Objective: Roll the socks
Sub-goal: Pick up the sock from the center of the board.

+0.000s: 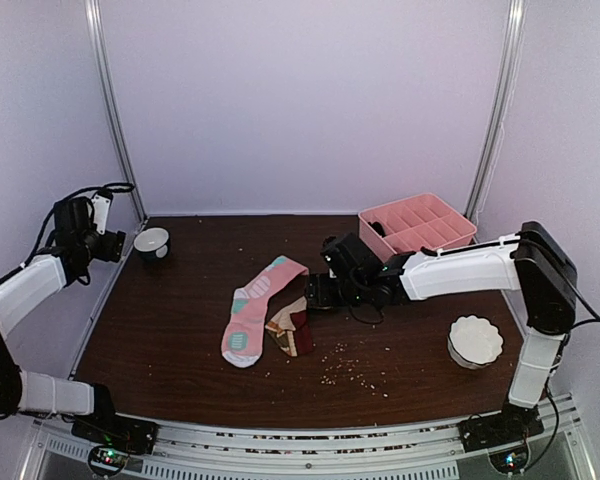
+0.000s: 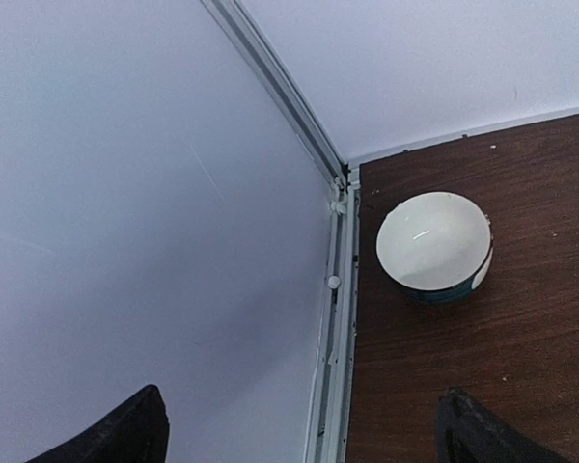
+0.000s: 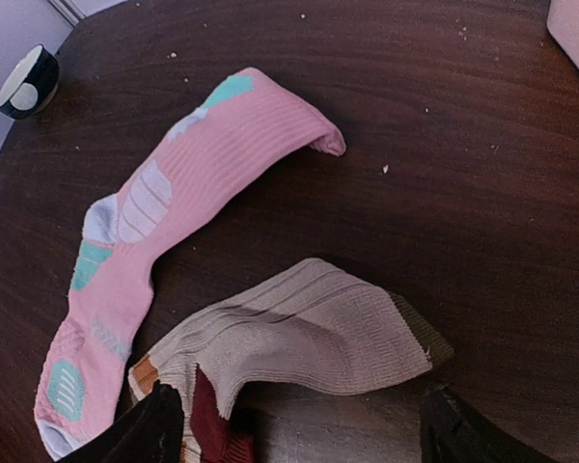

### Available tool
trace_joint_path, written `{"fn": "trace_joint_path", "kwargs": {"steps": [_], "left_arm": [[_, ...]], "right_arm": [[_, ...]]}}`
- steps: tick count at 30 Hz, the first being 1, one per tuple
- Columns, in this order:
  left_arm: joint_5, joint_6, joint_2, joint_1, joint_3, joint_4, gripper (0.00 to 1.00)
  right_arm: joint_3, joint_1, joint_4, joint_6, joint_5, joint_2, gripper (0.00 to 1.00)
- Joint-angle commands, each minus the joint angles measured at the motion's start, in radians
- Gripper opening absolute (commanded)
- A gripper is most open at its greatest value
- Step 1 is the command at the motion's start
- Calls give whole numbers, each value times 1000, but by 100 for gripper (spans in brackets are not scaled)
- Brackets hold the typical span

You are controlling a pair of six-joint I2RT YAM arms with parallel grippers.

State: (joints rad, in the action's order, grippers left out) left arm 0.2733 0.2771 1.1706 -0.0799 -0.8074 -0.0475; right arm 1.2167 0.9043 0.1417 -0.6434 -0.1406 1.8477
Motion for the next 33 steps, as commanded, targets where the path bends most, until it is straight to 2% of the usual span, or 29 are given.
{"fn": "trace_joint_path", "kwargs": {"steps": [1, 5, 10, 16, 18, 21, 23, 31, 33], "left_arm": [[-122, -13, -92, -3, -21, -135, 98], [-312, 62, -87, -3, -91, -315, 98], [-591, 190, -83, -3, -96, -500, 98], [-740, 303, -62, 12, -115, -627, 98], [-744, 323, -49, 28, -118, -644, 98], [-729, 342, -23, 54, -122, -650, 98], [-733, 354, -8, 61, -134, -669, 98], [-747, 398, 27, 129, -138, -701, 98], [-721, 409, 45, 177, -137, -697, 98]], "right_arm": [[84, -11, 73, -88, 49, 75, 83], [128, -29, 51, -148, 104, 139, 77], [171, -67, 33, -228, 190, 227, 62], [191, -78, 27, -265, 216, 258, 51], [209, -82, 25, -268, 235, 272, 41], [228, -92, 5, -273, 255, 275, 14], [249, -105, 9, -267, 273, 271, 2], [260, -118, 58, -191, 283, 146, 0], [213, -101, 50, -171, 284, 113, 12]]}}
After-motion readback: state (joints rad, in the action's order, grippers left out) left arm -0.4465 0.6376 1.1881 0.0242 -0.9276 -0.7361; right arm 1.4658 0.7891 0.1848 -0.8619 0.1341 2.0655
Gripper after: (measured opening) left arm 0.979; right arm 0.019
